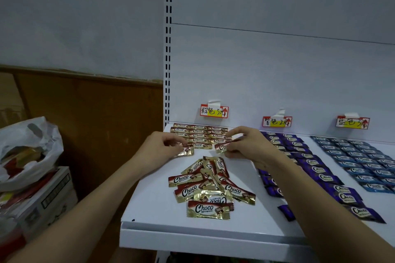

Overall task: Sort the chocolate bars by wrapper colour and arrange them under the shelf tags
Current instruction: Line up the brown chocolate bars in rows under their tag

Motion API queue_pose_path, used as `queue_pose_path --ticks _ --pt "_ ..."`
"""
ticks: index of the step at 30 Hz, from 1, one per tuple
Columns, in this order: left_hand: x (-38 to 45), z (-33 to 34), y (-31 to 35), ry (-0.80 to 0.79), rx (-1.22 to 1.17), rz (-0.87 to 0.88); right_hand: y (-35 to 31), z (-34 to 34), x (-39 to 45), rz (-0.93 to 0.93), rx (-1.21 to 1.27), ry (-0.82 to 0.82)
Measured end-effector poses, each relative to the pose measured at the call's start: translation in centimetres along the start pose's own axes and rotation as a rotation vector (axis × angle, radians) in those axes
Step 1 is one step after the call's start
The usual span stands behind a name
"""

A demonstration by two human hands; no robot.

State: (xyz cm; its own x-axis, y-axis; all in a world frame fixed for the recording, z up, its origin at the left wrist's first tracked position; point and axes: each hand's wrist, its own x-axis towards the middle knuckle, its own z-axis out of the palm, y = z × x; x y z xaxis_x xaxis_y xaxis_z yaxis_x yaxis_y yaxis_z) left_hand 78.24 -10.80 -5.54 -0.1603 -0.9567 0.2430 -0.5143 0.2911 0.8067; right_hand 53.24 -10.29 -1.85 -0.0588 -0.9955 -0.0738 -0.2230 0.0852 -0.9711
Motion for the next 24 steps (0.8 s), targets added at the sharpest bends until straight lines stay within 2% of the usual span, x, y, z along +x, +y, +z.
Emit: queue_pose_path --ticks 4,6,8,11,16,19,24 --pt "0.3 -0.5 -0.1 -0.114 0.15 0.029 0.5 -0.2 0.4 -0.121 -0.549 0.043" --pt "0.5 -0.9 0.0 -0.183 0.22 0.041 0.4 -0.3 0.7 -0.15 -0.683 0.035" --pt "0.7 -1.2 0.1 -0.217 0.257 0.052 0.2 -0.3 0.9 -0.169 -0.66 0.017" --pt "0.8 -1.3 0.1 -0.236 0.285 0.079 0.0 0.1 1.4 -0.166 -0.495 0.017" --pt "0.8 -1.0 -0.3 -0.206 0.281 0.142 -0.3 1.2 3.0 -0.11 -0.395 0.061" --pt "0.7 -0.9 -0.7 -0.16 0.303 0.183 0.0 1.5 3.8 -0.149 -0.513 0.095" --pt "0.4 -0.8 -1.4 -0.088 0.4 0.268 0.7 2.3 3.4 -0.269 -0.92 0.181"
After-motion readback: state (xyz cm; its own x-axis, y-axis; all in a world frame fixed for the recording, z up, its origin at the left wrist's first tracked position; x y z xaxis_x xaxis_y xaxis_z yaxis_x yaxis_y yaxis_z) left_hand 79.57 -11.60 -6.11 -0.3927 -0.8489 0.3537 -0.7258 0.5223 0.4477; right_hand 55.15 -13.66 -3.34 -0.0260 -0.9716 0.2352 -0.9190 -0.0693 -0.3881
